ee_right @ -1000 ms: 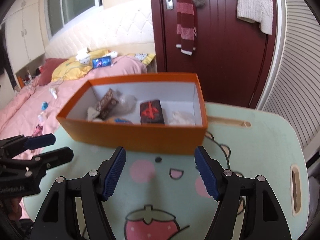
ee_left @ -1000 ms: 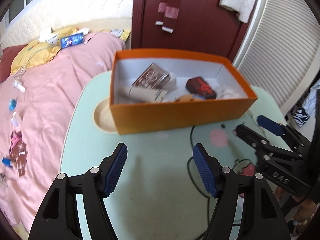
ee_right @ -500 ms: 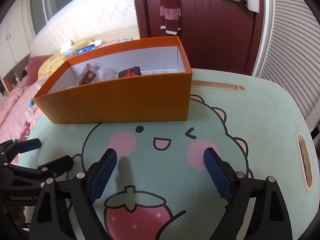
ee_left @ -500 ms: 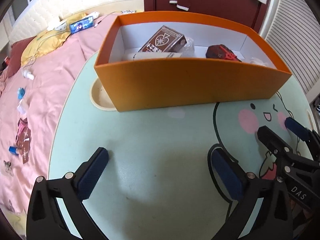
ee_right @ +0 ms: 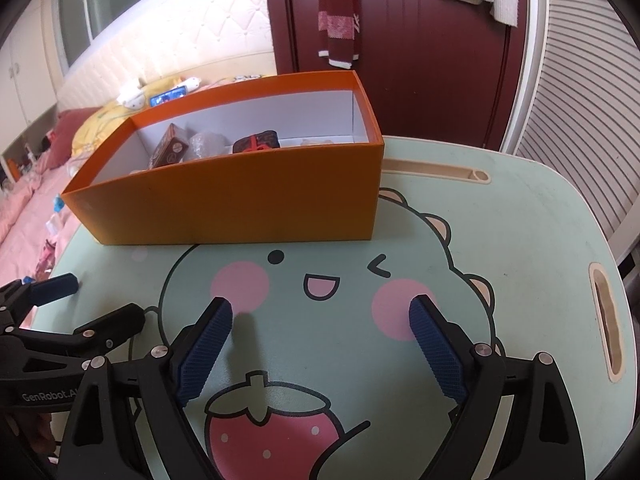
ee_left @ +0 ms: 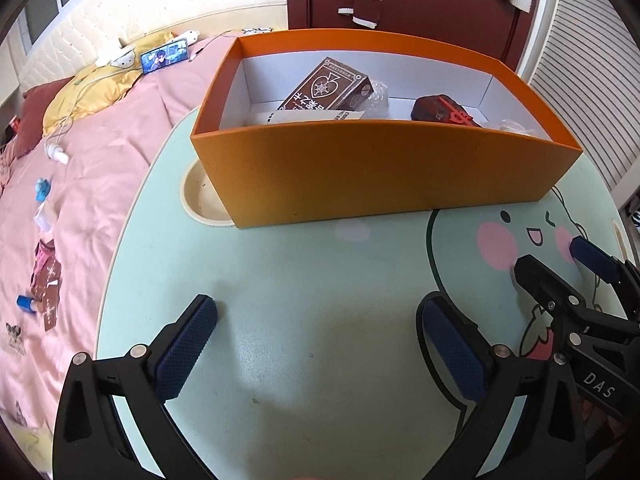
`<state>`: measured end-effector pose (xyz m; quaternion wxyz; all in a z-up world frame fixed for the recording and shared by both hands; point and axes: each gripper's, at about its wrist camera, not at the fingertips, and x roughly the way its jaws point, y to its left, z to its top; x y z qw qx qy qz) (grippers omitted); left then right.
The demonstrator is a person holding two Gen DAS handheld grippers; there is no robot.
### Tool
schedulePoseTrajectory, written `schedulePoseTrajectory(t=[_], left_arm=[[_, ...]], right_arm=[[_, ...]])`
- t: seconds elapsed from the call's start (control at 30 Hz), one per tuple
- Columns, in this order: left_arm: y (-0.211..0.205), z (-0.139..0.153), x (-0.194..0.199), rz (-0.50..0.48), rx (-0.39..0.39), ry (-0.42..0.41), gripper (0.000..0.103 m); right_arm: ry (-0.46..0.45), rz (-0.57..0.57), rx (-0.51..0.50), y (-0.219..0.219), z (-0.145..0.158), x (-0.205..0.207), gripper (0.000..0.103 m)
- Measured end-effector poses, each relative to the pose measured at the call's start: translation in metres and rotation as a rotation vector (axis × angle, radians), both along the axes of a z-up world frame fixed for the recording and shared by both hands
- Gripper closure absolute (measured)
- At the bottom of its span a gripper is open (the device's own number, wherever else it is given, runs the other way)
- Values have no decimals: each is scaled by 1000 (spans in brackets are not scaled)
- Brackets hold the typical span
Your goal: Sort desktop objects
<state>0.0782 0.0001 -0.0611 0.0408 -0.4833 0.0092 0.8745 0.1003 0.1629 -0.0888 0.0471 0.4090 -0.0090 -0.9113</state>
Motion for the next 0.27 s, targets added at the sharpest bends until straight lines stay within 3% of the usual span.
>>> schedulePoseTrajectory(t=[0.27], left_arm=[[-4, 1, -4, -5, 0, 5, 0]], right_arm=[[-1, 1, 1, -1, -1, 0, 12]])
